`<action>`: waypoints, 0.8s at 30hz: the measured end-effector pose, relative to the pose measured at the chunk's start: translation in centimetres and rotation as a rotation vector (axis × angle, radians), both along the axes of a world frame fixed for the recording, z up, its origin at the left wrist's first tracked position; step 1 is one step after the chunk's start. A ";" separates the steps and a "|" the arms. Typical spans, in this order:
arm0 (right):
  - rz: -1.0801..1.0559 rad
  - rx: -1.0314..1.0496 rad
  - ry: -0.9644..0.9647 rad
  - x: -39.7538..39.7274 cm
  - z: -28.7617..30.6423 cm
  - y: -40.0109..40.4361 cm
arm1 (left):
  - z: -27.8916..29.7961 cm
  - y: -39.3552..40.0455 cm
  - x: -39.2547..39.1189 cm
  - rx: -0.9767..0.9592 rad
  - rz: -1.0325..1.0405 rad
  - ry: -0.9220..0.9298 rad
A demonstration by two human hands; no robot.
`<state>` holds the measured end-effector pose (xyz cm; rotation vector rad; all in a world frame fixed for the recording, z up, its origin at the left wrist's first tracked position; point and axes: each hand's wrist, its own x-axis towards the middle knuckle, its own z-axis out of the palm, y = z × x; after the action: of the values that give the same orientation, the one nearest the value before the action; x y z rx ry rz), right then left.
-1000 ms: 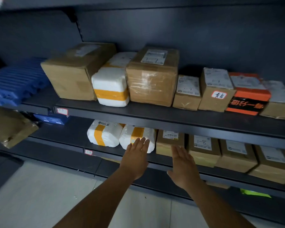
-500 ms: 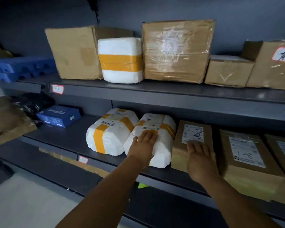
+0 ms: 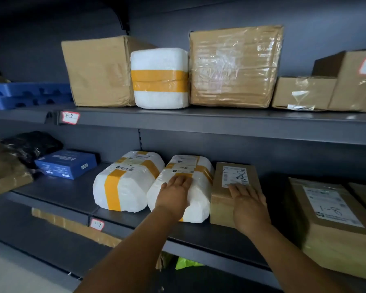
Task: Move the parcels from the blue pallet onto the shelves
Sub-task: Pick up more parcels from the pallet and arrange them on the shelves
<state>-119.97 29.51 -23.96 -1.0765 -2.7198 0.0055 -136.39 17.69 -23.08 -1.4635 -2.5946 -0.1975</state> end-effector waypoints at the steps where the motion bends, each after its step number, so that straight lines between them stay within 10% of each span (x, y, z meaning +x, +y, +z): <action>1: 0.001 0.000 0.001 -0.2 -0.1 0.1 | 0.0 0.0 -0.1 0.004 -0.002 0.004; 24: -0.199 -0.047 0.164 18.4 1.7 0.4 | 1.5 6.7 20.4 0.118 -0.481 -0.055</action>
<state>-101.55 29.91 -22.29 -1.2950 -2.4692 0.1216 -116.04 24.39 -21.60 -2.0335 -2.1781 -0.4416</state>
